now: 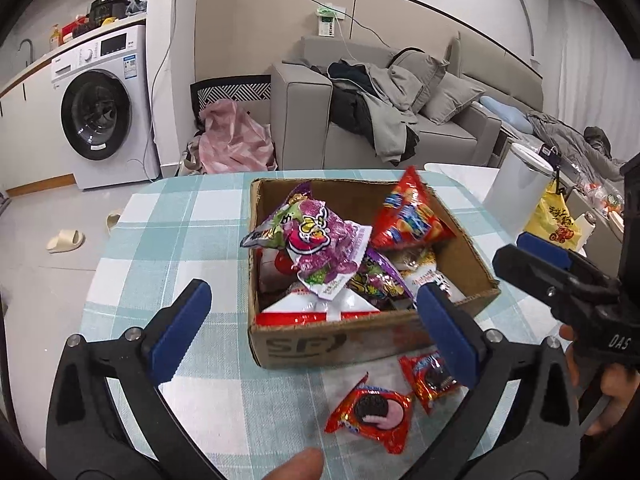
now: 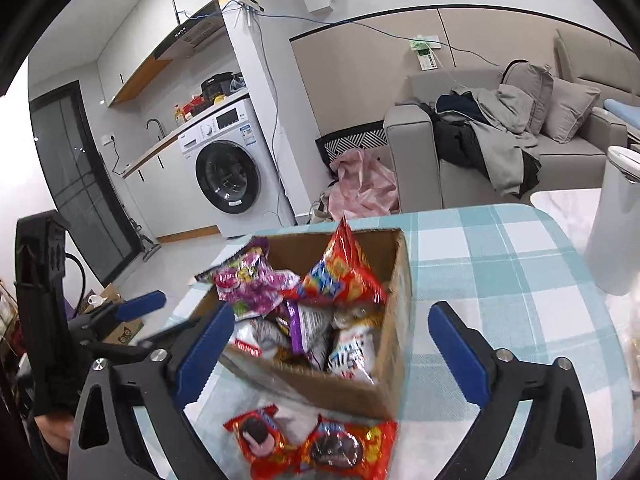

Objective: Organize snacks
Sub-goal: 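Withdraw both open tools from the box toward the red cookie packs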

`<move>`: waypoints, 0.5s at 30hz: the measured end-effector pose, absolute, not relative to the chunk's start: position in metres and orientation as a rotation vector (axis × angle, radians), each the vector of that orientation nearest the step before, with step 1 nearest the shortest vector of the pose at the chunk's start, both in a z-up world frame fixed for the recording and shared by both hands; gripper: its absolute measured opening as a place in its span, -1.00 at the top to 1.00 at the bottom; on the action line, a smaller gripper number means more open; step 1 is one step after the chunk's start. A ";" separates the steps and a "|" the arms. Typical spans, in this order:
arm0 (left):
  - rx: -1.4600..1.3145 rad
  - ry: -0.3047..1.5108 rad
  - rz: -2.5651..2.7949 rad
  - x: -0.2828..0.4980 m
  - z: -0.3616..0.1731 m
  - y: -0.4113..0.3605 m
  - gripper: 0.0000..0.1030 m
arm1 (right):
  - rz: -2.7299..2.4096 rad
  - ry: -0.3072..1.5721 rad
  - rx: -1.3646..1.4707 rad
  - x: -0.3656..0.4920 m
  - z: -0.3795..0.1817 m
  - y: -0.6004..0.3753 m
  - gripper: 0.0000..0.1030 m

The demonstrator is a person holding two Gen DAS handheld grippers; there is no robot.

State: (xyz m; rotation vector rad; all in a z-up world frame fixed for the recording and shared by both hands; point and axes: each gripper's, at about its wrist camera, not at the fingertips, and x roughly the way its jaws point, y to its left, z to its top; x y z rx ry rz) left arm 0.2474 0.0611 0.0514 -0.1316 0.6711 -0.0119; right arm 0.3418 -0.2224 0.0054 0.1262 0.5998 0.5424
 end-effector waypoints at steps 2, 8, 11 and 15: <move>-0.142 0.671 -0.010 0.238 0.054 0.062 -0.99 | 0.528 0.628 0.110 0.339 0.003 -0.225 -0.99; -0.151 0.670 0.014 0.211 0.058 0.065 -0.99 | 0.481 0.666 0.077 0.328 -0.005 -0.231 -0.99; -0.145 0.675 0.022 0.202 0.058 0.066 -0.99 | 0.478 0.688 0.080 0.327 -0.008 -0.233 -0.99; -0.135 0.689 0.028 0.193 0.054 0.066 -0.99 | 0.468 0.711 0.055 0.323 -0.015 -0.232 -0.99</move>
